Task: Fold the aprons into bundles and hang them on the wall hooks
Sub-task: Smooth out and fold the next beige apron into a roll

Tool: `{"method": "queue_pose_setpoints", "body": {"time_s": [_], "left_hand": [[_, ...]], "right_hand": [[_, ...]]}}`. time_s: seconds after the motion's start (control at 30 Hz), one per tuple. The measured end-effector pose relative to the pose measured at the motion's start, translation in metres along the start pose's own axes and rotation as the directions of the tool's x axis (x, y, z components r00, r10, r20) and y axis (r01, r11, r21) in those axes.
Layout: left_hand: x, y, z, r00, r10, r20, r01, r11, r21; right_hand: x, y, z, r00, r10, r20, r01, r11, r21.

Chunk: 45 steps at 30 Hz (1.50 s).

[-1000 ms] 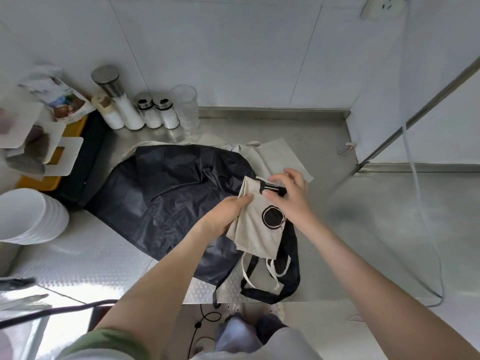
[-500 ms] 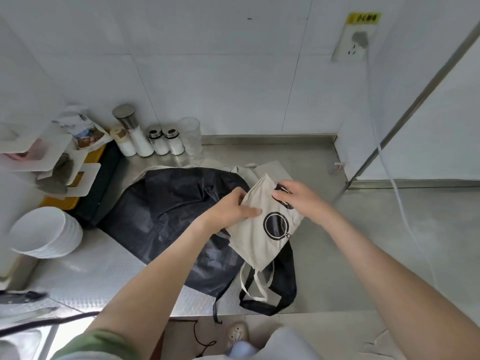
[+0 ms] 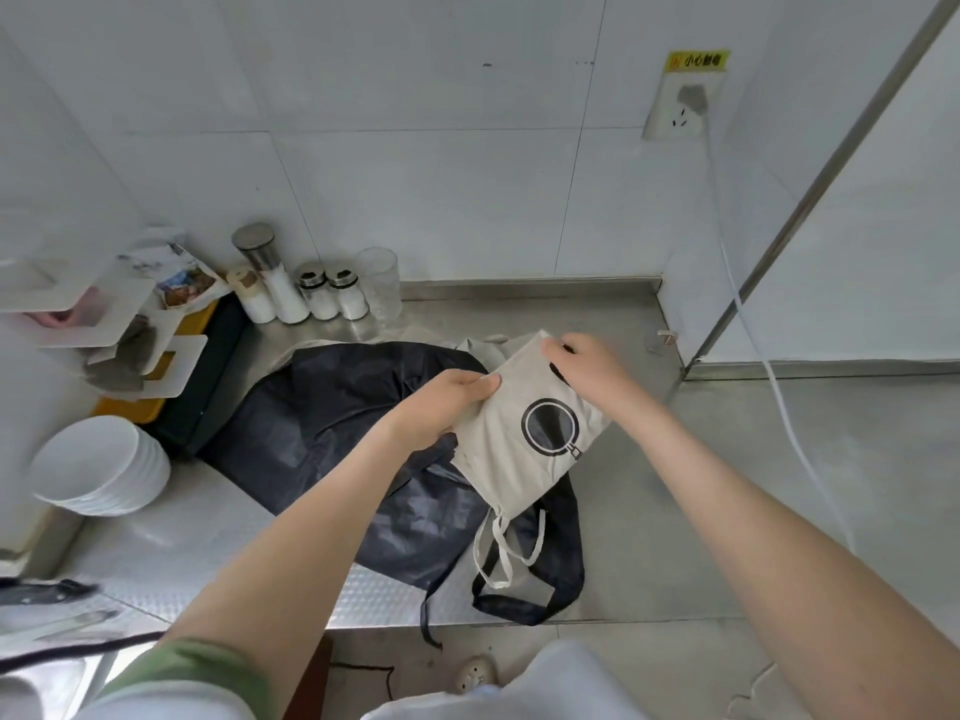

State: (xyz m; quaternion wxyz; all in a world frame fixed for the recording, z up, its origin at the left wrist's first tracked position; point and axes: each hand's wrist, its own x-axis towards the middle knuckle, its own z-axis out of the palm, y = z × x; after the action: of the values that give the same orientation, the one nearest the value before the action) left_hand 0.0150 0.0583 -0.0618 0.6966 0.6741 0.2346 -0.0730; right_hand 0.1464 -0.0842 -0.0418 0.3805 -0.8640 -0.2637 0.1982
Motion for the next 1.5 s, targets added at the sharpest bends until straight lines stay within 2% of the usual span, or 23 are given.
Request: {"method": "queue_pose_setpoints", "body": {"time_s": [0.07, 0.13, 0.2, 0.27, 0.4, 0.53, 0.6, 0.7, 0.77, 0.8, 0.83, 0.9, 0.93, 1.0, 1.07, 1.1, 1.17, 1.23, 1.3, 1.37, 1.4, 1.43, 1.5], "left_hand": [[0.001, 0.002, 0.002, 0.999, -0.007, -0.039, 0.011, 0.994, 0.112], [0.004, 0.002, 0.006, 0.983, 0.052, -0.178, -0.006, 0.969, 0.248], [0.005, 0.002, 0.007, 0.958, 0.120, -0.259, -0.054, 0.967, 0.250], [0.005, 0.003, 0.009, 0.955, 0.194, -0.226, -0.130, 0.954, 0.271], [0.002, 0.011, 0.015, 0.941, 0.288, -0.176, -0.157, 0.837, 0.525], [-0.010, 0.017, 0.022, 0.926, 0.312, -0.211, -0.166, 0.840, 0.516], [-0.012, 0.018, 0.021, 0.933, 0.325, -0.154, -0.199, 0.824, 0.530], [-0.010, 0.018, 0.022, 0.956, 0.272, -0.108, -0.154, 0.783, 0.602], [-0.010, 0.015, 0.023, 0.967, 0.231, -0.112, -0.145, 0.853, 0.502], [-0.011, 0.015, 0.023, 0.969, 0.219, -0.112, -0.150, 0.888, 0.434], [-0.012, 0.015, 0.023, 0.970, 0.213, -0.118, -0.153, 0.910, 0.385], [-0.016, 0.015, 0.024, 0.964, 0.220, -0.150, -0.170, 0.942, 0.290], [-0.018, 0.015, 0.025, 0.957, 0.221, -0.186, -0.181, 0.960, 0.212], [-0.020, 0.018, 0.024, 0.937, 0.201, -0.284, -0.202, 0.979, 0.027], [-0.016, 0.022, 0.021, 0.904, 0.215, -0.370, -0.273, 0.956, -0.111], [-0.015, 0.025, 0.021, 0.888, 0.225, -0.400, -0.305, 0.941, -0.147], [-0.012, 0.029, 0.024, 0.862, 0.228, -0.452, -0.327, 0.932, -0.154], [-0.009, 0.033, 0.026, 0.855, 0.193, -0.481, -0.296, 0.944, -0.148], [-0.006, 0.034, 0.022, 0.901, 0.089, -0.425, -0.193, 0.959, -0.209], [-0.005, 0.035, 0.019, 0.962, 0.032, -0.271, -0.123, 0.937, -0.326], [-0.002, 0.033, 0.019, 0.975, 0.015, -0.223, -0.090, 0.939, -0.332], [0.000, 0.033, 0.021, 0.979, 0.000, -0.201, -0.065, 0.946, -0.317], [0.008, 0.033, 0.028, 0.958, -0.042, -0.283, -0.042, 0.958, -0.283]], "right_hand": [[-0.001, 0.000, 0.001, 0.997, -0.026, -0.078, 0.030, 0.998, 0.053], [-0.002, 0.000, 0.001, 0.991, -0.077, -0.108, 0.092, 0.985, 0.143], [-0.002, -0.002, -0.001, 0.984, -0.147, -0.103, 0.165, 0.965, 0.205], [-0.003, -0.004, -0.005, 0.978, -0.185, -0.092, 0.200, 0.957, 0.208], [-0.002, -0.006, -0.008, 0.983, -0.156, -0.100, 0.175, 0.959, 0.223], [-0.001, -0.016, -0.013, 0.979, -0.077, -0.190, 0.122, 0.963, 0.240], [0.000, -0.019, -0.015, 0.976, -0.076, -0.204, 0.114, 0.977, 0.181], [-0.001, -0.022, -0.019, 0.965, -0.116, -0.235, 0.128, 0.991, 0.034], [-0.003, -0.021, -0.020, 0.974, -0.100, -0.202, 0.099, 0.995, -0.016], [-0.003, -0.019, -0.021, 0.986, -0.055, -0.155, 0.062, 0.997, 0.039], [-0.003, -0.017, -0.022, 0.997, 0.030, -0.078, -0.017, 0.986, 0.164], [-0.004, -0.008, -0.026, 0.969, 0.188, 0.160, -0.240, 0.869, 0.433], [-0.006, -0.003, -0.030, 0.953, 0.191, 0.235, -0.288, 0.811, 0.510], [-0.009, 0.007, -0.036, 0.952, 0.144, 0.271, -0.290, 0.711, 0.641], [-0.014, 0.013, -0.033, 0.931, 0.110, 0.347, -0.345, 0.573, 0.744], [-0.017, 0.011, -0.028, 0.913, 0.081, 0.400, -0.379, 0.535, 0.755], [-0.024, 0.001, -0.016, 0.878, 0.001, 0.478, -0.395, 0.565, 0.725], [-0.025, -0.011, -0.007, 0.872, -0.061, 0.486, -0.360, 0.592, 0.721], [-0.023, -0.015, -0.004, 0.893, -0.076, 0.444, -0.305, 0.623, 0.720], [-0.020, -0.013, -0.004, 0.917, -0.053, 0.396, -0.240, 0.720, 0.651], [-0.019, -0.013, -0.004, 0.923, -0.050, 0.381, -0.206, 0.774, 0.599], [-0.019, -0.014, -0.004, 0.928, -0.047, 0.370, -0.180, 0.811, 0.556], [-0.020, -0.017, -0.003, 0.938, -0.008, 0.347, -0.189, 0.825, 0.532]]}}
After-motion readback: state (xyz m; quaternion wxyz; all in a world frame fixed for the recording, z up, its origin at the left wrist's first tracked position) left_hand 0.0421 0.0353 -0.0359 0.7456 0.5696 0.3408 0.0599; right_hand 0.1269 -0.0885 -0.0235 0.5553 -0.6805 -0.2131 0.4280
